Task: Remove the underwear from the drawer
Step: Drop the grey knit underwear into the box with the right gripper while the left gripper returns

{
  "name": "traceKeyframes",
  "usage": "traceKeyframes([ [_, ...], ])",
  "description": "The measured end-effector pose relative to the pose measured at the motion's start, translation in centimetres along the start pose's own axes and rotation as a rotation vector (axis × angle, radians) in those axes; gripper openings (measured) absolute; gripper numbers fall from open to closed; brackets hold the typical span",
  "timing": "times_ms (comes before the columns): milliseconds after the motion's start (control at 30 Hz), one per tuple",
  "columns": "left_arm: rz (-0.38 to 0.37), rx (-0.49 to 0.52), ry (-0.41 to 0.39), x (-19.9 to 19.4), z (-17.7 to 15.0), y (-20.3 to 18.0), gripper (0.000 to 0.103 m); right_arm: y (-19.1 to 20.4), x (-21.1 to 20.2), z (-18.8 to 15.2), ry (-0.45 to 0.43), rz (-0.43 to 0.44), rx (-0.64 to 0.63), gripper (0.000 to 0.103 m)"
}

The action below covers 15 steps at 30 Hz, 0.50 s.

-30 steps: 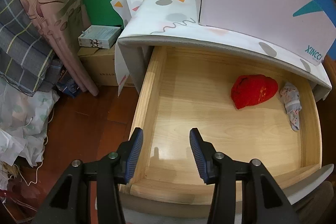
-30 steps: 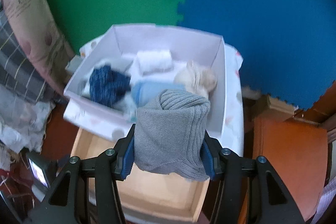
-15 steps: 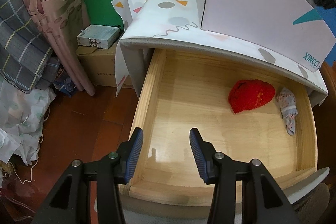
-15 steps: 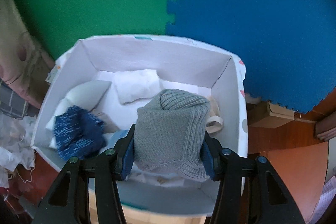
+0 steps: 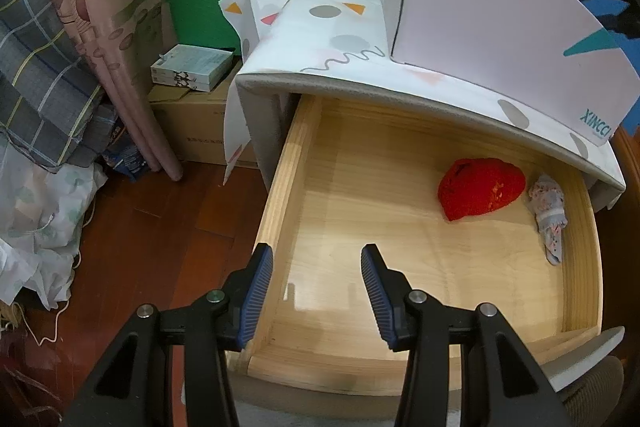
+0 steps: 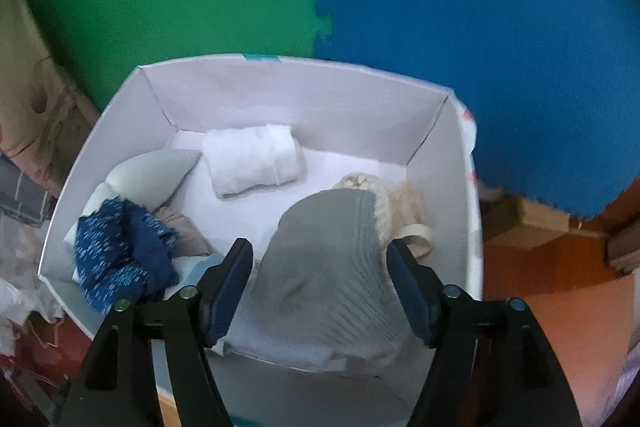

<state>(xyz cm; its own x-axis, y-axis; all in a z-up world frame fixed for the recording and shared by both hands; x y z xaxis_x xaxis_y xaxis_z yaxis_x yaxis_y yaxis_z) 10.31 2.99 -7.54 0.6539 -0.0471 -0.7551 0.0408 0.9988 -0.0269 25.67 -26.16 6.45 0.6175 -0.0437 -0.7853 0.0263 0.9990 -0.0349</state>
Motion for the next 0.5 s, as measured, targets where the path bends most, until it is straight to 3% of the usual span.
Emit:
traceKeyframes([
  [200, 0.019, -0.022, -0.009, -0.2, 0.1, 0.5, 0.047, 0.4, -4.9, -1.6, -0.080, 0.040, -0.066, 0.069],
  [333, 0.049, -0.044, -0.020, -0.4, 0.2, 1.1, 0.047, 1.1, -7.9, -5.6, -0.111, 0.042, -0.169, 0.069],
  [500, 0.097, -0.076, -0.038, -0.9, 0.2, 2.0, 0.047, 1.3, -8.3, -12.2, -0.071, 0.016, -0.277, 0.067],
])
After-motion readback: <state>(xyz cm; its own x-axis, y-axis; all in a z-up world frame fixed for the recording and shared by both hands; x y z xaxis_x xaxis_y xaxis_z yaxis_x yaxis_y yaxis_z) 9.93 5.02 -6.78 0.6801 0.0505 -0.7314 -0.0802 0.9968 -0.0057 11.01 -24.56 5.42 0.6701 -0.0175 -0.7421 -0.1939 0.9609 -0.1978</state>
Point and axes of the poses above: each gripper's, at about its wrist camera, not at the fingertips, and x roughly the way its jaws point, y to its left, z to its top, the point moved 4 cm from there along x, roughly the way its jaws point, and after that the axes turned 11 degrees about -y, right-handed, at the moved point
